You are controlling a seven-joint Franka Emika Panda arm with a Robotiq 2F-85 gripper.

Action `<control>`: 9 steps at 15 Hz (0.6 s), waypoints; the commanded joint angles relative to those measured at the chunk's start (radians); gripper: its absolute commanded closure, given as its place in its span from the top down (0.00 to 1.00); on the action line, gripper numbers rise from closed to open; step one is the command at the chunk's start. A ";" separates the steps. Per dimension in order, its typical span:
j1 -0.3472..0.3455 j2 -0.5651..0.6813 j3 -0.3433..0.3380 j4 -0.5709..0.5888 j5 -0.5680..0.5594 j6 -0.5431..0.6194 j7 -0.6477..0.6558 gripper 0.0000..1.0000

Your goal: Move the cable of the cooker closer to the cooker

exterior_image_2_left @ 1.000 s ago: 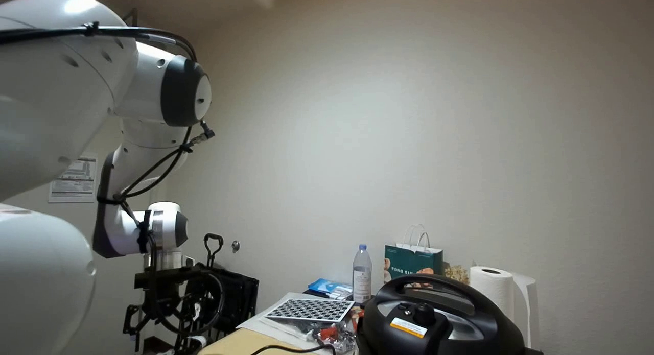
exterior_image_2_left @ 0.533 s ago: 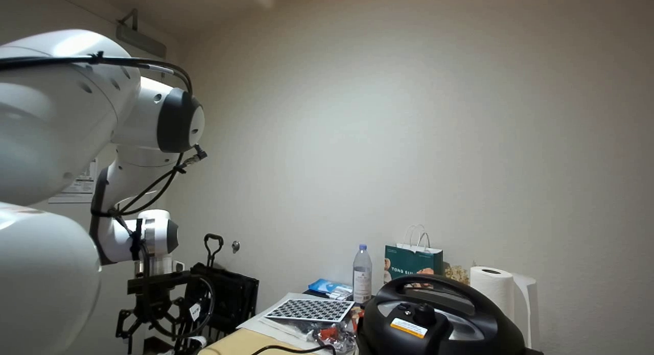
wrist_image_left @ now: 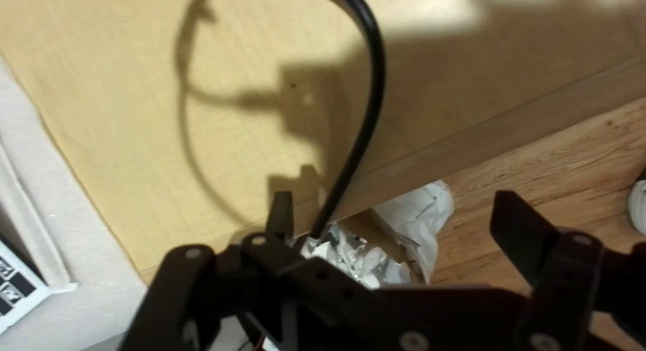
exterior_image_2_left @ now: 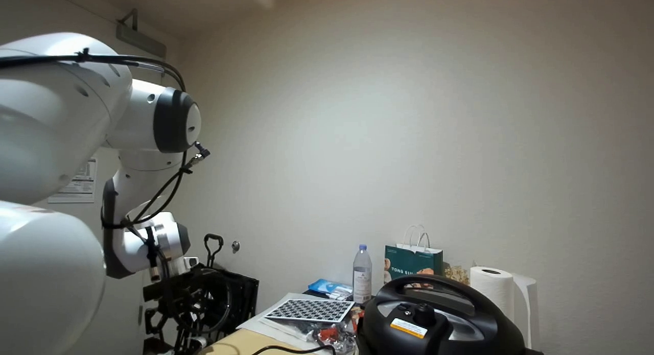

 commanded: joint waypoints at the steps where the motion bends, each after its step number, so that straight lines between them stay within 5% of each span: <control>1: 0.009 0.008 -0.017 0.011 -0.015 -0.002 0.024 1.00; 9: -0.007 0.073 -0.010 0.063 -0.004 -0.017 -0.027 1.00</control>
